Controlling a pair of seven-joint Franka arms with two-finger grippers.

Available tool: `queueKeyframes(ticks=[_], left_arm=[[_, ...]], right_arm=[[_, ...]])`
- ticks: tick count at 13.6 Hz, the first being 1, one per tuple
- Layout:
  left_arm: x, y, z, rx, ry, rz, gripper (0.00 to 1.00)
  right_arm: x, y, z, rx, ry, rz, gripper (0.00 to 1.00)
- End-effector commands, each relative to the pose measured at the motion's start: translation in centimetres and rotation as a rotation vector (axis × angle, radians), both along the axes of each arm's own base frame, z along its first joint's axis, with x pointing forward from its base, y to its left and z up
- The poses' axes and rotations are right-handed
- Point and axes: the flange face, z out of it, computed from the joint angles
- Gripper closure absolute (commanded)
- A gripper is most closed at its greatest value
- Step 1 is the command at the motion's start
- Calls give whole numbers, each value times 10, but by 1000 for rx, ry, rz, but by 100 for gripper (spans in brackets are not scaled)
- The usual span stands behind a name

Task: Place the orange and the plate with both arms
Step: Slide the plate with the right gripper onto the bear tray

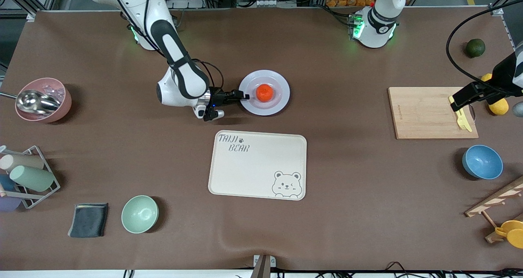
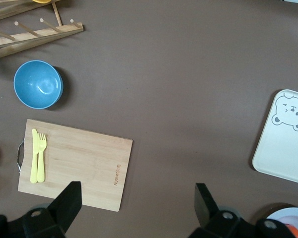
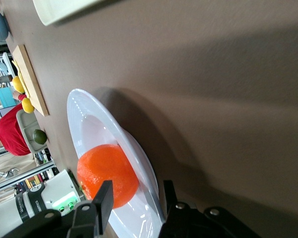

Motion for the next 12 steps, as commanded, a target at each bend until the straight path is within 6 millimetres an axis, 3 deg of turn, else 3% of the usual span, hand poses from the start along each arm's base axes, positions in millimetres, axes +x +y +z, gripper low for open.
queueKeyframes(ticks=[1, 2, 3, 5, 12], left_arm=[[-7, 1, 3, -11, 7, -17, 0], [-7, 3, 3, -6, 5, -19, 0], [-7, 4, 3, -3, 7, -17, 0], [-7, 5, 4, -3, 5, -17, 0], [-7, 2, 3, -3, 7, -20, 0]], right_arm=[[-9, 5, -2, 0, -21, -4, 66], [-9, 4, -3, -19, -40, -3, 74], [-11, 7, -3, -28, -53, 6, 88], [-12, 9, 0, -24, -58, 10, 98], [-2, 20, 36, 55, -75, -34, 100]])
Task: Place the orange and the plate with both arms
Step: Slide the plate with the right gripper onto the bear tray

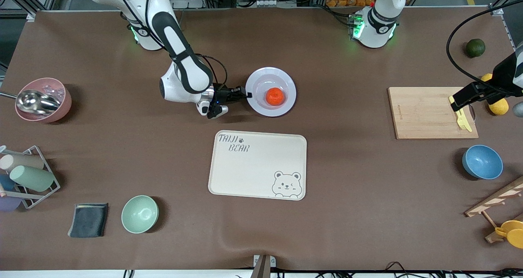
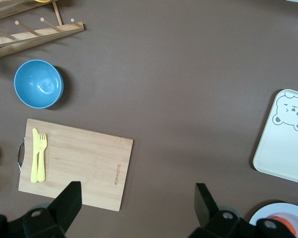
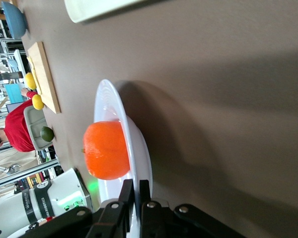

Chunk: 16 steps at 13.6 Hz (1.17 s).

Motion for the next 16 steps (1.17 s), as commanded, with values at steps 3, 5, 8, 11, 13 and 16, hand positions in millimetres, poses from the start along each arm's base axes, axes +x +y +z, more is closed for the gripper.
queueKeyframes(ticks=[3, 5, 8, 11, 13, 16], left_arm=[[-7, -1, 3, -3, 5, -24, 0], [-7, -1, 2, -3, 7, -24, 0], [-7, -2, 2, -3, 8, -26, 0], [-7, -2, 1, -3, 10, -27, 0], [-5, -2, -2, -4, 14, -24, 0], [-5, -2, -3, -4, 16, -27, 0]], right_arm=[[2, 10, 32, 82, -8, -62, 100], [8, 14, 48, 105, 8, -84, 100], [17, 18, 64, 151, 11, -140, 100], [49, 8, 73, 183, -9, -215, 100], [66, -3, 73, 196, -13, -268, 100], [94, -20, 66, 206, -26, -343, 100]])
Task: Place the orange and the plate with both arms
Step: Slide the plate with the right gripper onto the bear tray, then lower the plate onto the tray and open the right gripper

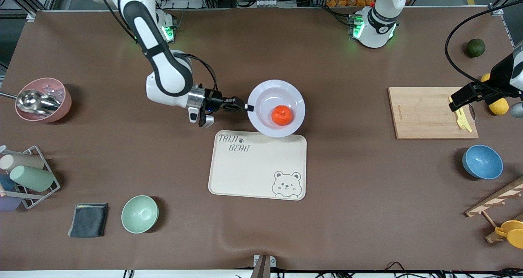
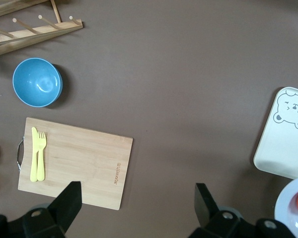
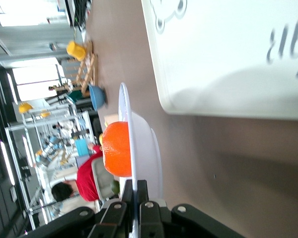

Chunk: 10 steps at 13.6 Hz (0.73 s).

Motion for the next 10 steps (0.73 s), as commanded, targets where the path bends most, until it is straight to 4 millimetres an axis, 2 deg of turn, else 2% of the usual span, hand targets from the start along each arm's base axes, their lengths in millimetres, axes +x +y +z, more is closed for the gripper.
queueKeyframes(ticks=[1, 2, 7, 10], left_arm=[[-5, 0, 2, -3, 6, -23, 0], [-5, -1, 2, -4, 7, -24, 0], [-2, -2, -2, -12, 5, -24, 0], [0, -3, -5, -16, 8, -27, 0]], right_arm=[[30, -14, -14, 18, -17, -65, 100], [42, -24, -23, 13, -31, -82, 100], [75, -20, -75, 32, -63, -165, 100], [92, -28, -87, 30, -71, -189, 100]])
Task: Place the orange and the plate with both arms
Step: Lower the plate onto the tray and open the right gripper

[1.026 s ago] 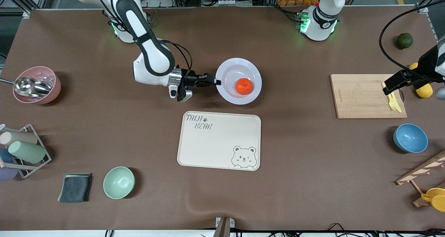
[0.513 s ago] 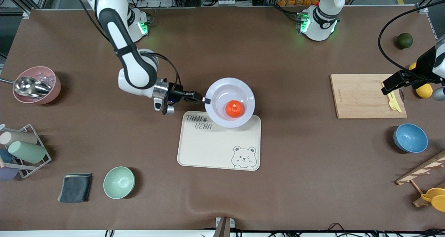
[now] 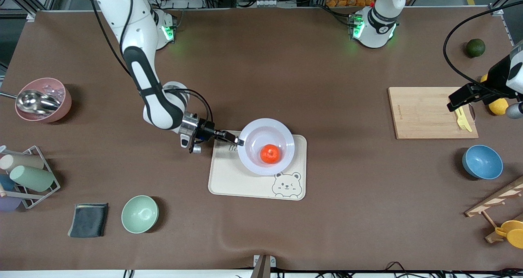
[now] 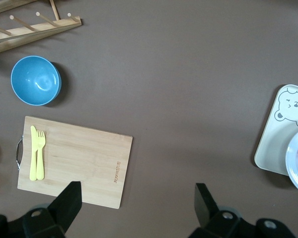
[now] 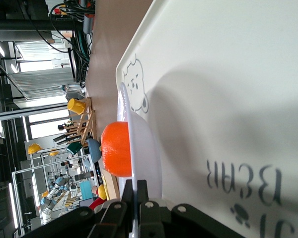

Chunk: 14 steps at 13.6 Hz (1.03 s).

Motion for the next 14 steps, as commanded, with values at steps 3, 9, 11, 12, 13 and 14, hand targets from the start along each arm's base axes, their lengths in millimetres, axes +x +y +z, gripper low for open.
queueKeyframes(ticks=[3, 9, 11, 12, 13, 14], left_arm=[[0, -2, 2, -15, -6, -23, 0], [1, -2, 2, -6, -12, -26, 0], [2, -3, 0, -6, -9, -28, 0], [2, -3, -2, -6, -6, -28, 0], [3, -3, -1, -6, -8, -28, 0], [2, -3, -2, -6, -6, -28, 0]], right_arm=[[34, -9, -7, 14, -35, -60, 100], [34, -14, -9, -55, -41, -64, 89], [33, -13, -7, -79, -40, -72, 82], [30, -10, -9, -86, -39, -68, 73], [29, -12, -11, -94, -35, -69, 68], [29, -13, -11, -102, -38, -60, 59]])
